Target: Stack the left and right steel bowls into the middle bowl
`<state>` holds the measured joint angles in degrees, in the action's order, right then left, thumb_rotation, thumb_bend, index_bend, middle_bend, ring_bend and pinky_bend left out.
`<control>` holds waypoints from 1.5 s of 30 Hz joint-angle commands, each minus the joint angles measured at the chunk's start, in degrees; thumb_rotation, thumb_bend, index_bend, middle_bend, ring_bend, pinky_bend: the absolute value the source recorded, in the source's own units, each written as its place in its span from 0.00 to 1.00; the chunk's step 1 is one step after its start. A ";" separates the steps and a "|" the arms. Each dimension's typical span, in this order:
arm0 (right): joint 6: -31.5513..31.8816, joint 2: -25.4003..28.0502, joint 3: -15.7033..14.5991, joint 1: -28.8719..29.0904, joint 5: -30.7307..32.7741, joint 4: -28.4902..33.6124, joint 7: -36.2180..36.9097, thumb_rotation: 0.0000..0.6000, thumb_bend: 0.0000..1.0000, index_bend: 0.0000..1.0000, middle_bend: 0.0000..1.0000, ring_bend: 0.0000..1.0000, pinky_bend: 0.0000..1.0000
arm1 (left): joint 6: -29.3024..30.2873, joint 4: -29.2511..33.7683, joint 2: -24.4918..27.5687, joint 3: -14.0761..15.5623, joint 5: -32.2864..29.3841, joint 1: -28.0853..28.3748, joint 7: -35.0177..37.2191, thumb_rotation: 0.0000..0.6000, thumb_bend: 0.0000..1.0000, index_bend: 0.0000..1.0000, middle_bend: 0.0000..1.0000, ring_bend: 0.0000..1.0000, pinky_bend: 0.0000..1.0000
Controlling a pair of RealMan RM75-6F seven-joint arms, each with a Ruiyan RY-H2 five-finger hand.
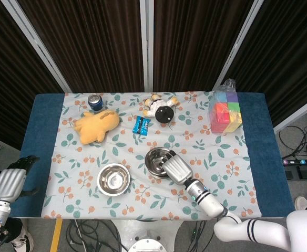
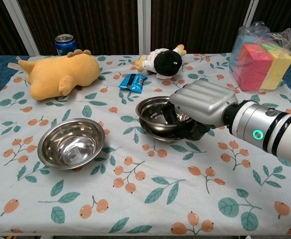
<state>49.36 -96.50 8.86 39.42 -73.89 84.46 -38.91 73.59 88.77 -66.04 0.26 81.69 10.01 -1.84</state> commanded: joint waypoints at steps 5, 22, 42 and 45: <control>4.47 8.30 -0.15 -0.50 0.13 11.59 -2.96 1.00 0.00 0.10 0.11 0.00 0.00 | 0.56 0.77 0.33 -0.10 1.09 0.25 -0.12 1.00 0.16 0.22 0.25 0.18 0.29; 15.61 25.74 1.33 -5.58 -3.32 28.68 3.33 1.00 0.00 0.10 0.13 0.00 0.00 | -11.67 10.69 0.96 4.46 10.40 8.22 -11.86 1.00 0.20 0.29 0.32 0.26 0.41; 17.48 28.22 1.25 -7.19 -1.65 24.17 10.88 1.00 0.00 0.10 0.13 0.00 0.00 | -15.10 4.80 -13.00 3.62 15.01 14.70 -20.08 1.00 0.25 0.36 0.39 0.31 0.46; 17.47 28.38 1.18 -7.30 -1.37 23.68 11.45 1.00 0.00 0.10 0.13 0.00 0.00 | -15.31 3.12 -14.40 3.76 15.56 15.40 -19.28 1.00 0.25 0.36 0.39 0.31 0.46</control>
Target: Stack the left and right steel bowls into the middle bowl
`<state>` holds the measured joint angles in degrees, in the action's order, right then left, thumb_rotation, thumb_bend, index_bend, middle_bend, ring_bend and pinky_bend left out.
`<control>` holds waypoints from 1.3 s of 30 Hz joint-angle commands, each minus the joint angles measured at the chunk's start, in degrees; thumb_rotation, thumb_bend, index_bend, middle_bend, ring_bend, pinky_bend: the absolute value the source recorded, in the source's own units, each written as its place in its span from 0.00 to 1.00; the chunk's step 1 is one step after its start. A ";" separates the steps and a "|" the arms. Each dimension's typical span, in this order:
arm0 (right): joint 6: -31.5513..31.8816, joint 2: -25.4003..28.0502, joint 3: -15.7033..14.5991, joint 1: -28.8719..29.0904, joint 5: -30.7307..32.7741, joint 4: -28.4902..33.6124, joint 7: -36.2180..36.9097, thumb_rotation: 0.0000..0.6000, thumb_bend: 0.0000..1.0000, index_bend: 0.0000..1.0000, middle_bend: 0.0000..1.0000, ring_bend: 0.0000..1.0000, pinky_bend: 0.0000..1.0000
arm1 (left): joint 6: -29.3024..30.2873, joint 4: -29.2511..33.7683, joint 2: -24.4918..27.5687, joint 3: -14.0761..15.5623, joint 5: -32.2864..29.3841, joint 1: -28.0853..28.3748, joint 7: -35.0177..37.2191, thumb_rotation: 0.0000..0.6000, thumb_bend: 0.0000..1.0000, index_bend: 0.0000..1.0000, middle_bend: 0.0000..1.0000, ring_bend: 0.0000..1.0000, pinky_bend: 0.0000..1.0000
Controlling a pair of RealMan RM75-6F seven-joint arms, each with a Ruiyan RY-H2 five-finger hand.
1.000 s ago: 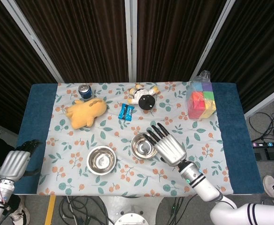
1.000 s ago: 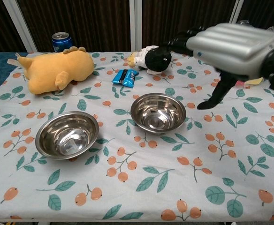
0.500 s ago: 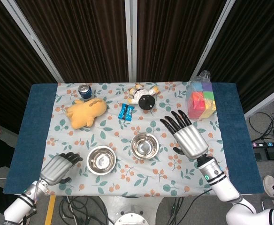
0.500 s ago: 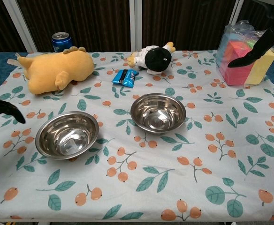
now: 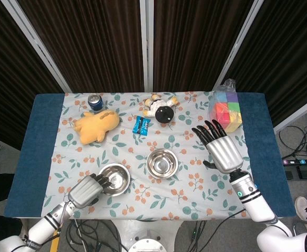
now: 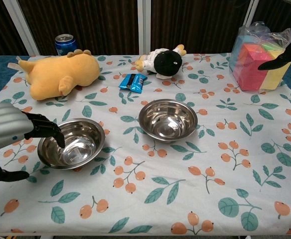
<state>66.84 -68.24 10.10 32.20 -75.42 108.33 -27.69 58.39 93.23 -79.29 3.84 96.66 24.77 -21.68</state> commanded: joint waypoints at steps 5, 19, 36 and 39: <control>0.25 0.85 -0.07 -0.38 0.31 -0.54 1.27 1.00 0.00 0.10 0.13 0.00 0.00 | 0.92 -6.59 -4.76 0.46 2.53 1.61 1.55 1.00 0.25 0.37 0.40 0.31 0.46; -1.16 2.65 -0.60 -0.45 2.22 -1.39 1.92 1.00 0.00 0.08 0.13 0.00 0.00 | 3.68 -17.52 -11.51 1.56 7.48 4.82 5.08 1.00 0.33 0.59 0.57 0.49 0.62; -0.12 3.04 0.10 -0.95 2.56 -2.66 5.47 1.00 0.00 0.08 0.14 0.00 0.00 | 8.14 -21.82 -14.40 1.20 8.39 5.69 4.25 1.00 0.33 0.69 0.69 0.61 0.73; 0.90 3.61 0.61 -1.29 1.89 -2.47 6.70 1.00 0.00 0.08 0.15 0.00 0.00 | 8.37 -20.39 -13.83 -0.27 7.80 6.65 3.90 1.00 0.34 0.70 0.69 0.61 0.74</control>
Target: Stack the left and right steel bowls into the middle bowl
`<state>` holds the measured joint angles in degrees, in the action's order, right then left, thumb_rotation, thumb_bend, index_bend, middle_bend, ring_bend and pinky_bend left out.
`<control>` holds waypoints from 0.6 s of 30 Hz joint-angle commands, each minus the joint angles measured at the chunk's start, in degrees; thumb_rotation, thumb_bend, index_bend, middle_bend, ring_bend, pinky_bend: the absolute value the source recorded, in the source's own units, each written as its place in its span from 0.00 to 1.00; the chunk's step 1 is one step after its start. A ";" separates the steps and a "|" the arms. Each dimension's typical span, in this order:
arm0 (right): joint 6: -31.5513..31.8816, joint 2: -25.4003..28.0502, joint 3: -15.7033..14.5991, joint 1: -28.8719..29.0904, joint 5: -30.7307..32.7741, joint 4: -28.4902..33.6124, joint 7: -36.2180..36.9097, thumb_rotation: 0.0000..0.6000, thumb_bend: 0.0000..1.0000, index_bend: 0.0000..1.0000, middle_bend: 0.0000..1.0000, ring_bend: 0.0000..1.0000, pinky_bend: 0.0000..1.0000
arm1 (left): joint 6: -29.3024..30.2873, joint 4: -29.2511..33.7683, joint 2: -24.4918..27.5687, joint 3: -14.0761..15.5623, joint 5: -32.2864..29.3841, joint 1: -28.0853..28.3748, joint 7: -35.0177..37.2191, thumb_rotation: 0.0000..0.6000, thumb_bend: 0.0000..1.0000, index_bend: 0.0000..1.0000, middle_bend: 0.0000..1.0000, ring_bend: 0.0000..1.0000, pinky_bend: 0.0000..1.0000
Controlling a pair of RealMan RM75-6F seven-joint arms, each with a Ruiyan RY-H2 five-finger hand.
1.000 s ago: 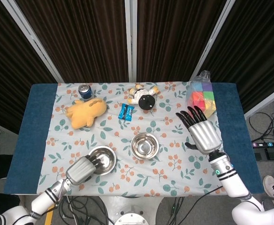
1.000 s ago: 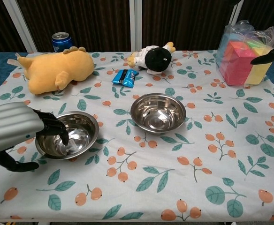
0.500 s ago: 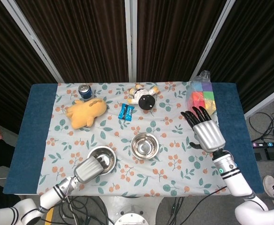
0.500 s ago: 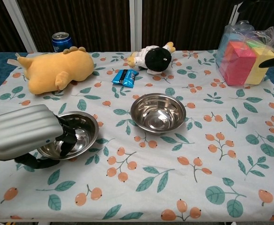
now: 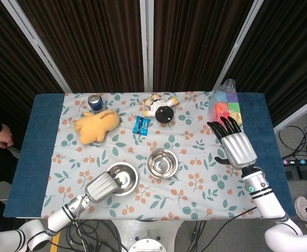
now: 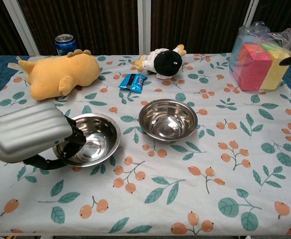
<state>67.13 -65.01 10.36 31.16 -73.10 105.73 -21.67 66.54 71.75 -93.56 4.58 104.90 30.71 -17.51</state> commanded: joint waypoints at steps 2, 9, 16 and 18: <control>1.44 0.80 0.75 -0.55 -0.85 0.22 1.61 1.00 0.00 0.08 0.15 0.00 0.00 | 0.35 2.53 0.92 -1.85 -0.73 1.35 -0.44 1.00 0.34 0.70 0.70 0.62 0.74; 5.82 2.65 2.93 -2.23 -2.10 0.96 5.64 1.00 0.00 0.08 0.15 0.00 0.00 | -1.44 5.32 0.53 -5.34 -1.85 4.90 -1.69 1.00 0.34 0.70 0.70 0.62 0.74; 9.53 7.03 4.19 -4.88 -3.21 2.97 8.50 1.00 0.00 0.08 0.15 0.00 0.00 | -7.12 3.40 -4.52 -10.23 -5.55 10.84 -1.13 1.00 0.34 0.70 0.70 0.62 0.74; 9.89 8.10 4.12 -5.49 -3.44 3.36 8.90 1.00 0.00 0.08 0.15 0.00 0.00 | -8.16 1.96 -6.17 -11.07 -6.28 12.22 -0.84 1.00 0.34 0.70 0.70 0.62 0.74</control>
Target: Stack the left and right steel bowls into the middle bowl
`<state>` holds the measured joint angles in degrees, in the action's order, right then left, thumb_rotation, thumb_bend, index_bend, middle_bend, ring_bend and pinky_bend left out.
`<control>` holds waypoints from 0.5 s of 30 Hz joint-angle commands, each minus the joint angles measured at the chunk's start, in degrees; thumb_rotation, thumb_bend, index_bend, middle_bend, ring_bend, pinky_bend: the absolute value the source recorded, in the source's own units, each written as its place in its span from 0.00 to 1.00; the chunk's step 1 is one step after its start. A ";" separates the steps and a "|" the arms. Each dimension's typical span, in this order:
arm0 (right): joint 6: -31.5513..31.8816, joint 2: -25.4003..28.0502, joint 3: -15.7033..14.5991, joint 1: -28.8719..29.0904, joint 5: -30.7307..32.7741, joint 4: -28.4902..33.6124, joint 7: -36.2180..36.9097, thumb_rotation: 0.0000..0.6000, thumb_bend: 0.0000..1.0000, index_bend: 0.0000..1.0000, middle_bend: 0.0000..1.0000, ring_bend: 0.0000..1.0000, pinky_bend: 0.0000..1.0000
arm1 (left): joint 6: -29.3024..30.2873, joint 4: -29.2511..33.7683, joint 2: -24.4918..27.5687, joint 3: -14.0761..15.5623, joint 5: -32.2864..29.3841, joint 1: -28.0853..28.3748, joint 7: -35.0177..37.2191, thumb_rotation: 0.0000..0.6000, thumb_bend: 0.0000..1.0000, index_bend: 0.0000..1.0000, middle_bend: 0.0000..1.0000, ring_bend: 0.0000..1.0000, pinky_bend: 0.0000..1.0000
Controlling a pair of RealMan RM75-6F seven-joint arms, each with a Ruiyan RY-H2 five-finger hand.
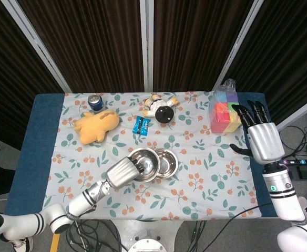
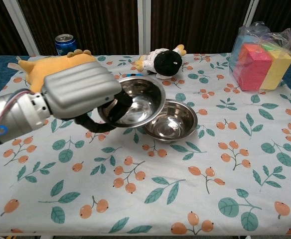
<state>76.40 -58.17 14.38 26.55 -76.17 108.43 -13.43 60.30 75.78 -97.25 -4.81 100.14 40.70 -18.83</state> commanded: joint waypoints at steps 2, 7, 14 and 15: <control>1.16 2.19 0.19 -1.51 -0.58 0.76 1.54 1.00 0.00 0.08 0.15 0.00 0.00 | -2.84 -4.05 -4.30 -2.40 -2.08 3.76 0.96 1.00 0.34 0.70 0.70 0.62 0.74; 1.43 3.59 0.65 -2.33 -0.33 -0.19 4.09 1.00 0.00 0.08 0.15 0.00 0.00 | -4.19 -8.15 -7.73 -3.06 -3.11 6.48 2.04 1.00 0.34 0.70 0.70 0.62 0.74; 0.16 3.31 0.80 -2.26 0.39 -2.44 6.57 1.00 0.00 0.08 0.15 0.00 0.00 | -4.60 -11.10 -10.31 -1.30 -3.57 7.95 6.30 1.00 0.29 0.52 0.57 0.49 0.63; 0.00 3.22 0.75 -2.24 0.40 -2.68 6.74 1.00 0.00 0.08 0.15 0.00 0.00 | -4.61 -11.29 -10.04 -0.99 -3.20 8.32 7.08 1.00 0.24 0.41 0.49 0.41 0.57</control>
<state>76.53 -54.85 15.16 24.28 -75.83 105.89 -6.80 56.03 65.04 -107.40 -6.47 96.66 48.36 -12.75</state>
